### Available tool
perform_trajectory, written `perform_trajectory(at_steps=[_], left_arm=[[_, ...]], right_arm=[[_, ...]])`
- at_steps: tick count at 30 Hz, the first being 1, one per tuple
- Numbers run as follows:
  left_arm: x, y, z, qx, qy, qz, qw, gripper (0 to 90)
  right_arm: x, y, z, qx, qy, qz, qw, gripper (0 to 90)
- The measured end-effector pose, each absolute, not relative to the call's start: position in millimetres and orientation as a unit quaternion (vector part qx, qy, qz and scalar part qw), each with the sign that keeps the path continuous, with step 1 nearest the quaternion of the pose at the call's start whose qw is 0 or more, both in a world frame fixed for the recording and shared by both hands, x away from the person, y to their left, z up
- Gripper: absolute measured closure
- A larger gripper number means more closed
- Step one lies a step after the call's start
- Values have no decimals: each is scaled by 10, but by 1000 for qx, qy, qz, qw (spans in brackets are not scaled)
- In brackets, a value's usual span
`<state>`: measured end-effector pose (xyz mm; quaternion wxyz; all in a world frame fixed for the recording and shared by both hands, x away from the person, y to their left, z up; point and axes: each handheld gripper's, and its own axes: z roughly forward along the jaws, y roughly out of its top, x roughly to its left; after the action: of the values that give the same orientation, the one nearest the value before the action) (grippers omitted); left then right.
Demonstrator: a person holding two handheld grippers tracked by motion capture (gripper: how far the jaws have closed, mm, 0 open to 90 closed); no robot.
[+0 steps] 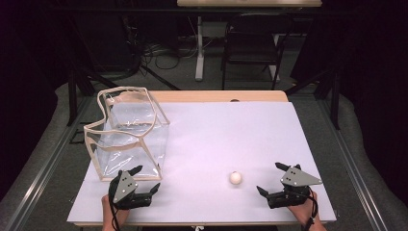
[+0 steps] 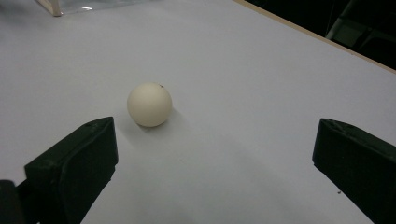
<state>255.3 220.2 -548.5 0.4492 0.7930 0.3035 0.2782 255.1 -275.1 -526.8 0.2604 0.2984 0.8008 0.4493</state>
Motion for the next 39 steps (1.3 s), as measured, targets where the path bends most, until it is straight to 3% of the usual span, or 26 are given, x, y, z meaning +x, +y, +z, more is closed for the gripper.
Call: perform_trajectory(at_steps=[39], left_arm=[[2570, 2164, -5502, 799, 295, 275, 447, 160]], right_arm=[[2788, -2470, -5042, 294, 831, 409, 236, 0]])
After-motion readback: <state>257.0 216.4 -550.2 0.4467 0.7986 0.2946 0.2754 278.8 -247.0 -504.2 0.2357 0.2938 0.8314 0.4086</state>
